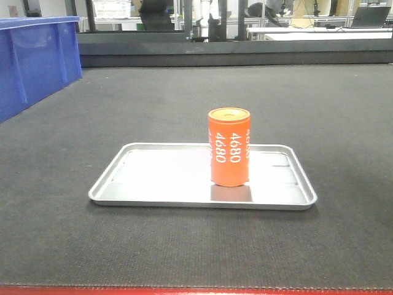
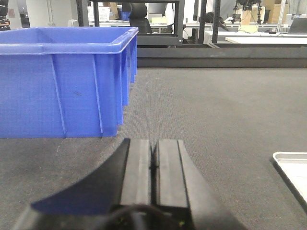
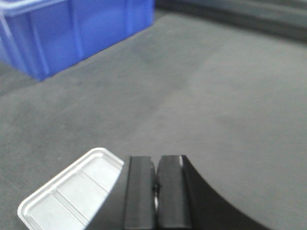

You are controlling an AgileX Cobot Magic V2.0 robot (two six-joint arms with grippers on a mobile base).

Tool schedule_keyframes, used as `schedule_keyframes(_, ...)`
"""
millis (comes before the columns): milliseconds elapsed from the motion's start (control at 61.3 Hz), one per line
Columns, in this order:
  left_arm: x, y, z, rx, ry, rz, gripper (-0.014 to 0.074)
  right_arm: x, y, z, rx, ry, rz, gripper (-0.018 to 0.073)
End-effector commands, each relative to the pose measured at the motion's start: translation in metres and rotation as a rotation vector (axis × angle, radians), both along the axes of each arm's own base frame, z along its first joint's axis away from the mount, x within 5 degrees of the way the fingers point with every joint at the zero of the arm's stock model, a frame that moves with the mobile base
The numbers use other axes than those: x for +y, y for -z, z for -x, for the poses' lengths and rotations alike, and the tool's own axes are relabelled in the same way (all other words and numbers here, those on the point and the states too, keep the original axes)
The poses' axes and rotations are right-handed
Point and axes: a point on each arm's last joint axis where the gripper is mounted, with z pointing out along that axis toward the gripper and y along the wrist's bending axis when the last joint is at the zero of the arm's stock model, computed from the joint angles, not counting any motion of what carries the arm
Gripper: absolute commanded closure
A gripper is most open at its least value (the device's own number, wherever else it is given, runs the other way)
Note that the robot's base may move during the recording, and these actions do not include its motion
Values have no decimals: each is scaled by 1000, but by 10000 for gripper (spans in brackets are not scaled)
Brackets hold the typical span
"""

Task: Grab orange capacitor from left shelf to right conveyor

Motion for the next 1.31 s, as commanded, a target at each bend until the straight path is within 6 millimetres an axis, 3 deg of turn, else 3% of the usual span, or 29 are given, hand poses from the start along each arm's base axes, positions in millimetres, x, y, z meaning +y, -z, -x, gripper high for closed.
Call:
schedule_keyframes(0, 0, -10, 0, -87, 3, 14, 701, -19, -34, 26, -98, 30, -54, 512)
schedule_keyframes(228, 0, -10, 0, -87, 3, 14, 701, -65, -58, 90, -166, 112, -99, 511)
schedule_keyframes(392, 0, -10, 0, -87, 3, 14, 701, -86, -70, 124, -275, 117, -173, 511)
schedule_keyframes(653, 0, -10, 0, -87, 3, 14, 701, -93, -74, 137, -334, 118, -195, 511)
schedule_keyframes(767, 0, -10, 0, -87, 3, 14, 701, -98, -72, 137, -347, 207, -179, 511)
schedule_keyframes(865, 0, -10, 0, -87, 3, 14, 701, -106, -60, 135, -349, 365, -129, 511)
schedule_keyframes(1012, 0, -10, 0, -87, 3, 14, 701, -117, -19, 131, -315, 572, -50, 511)
schedule_keyframes(1289, 0, -10, 0, -87, 3, 14, 701, -111, 76, 130, -319, 532, -106, 510)
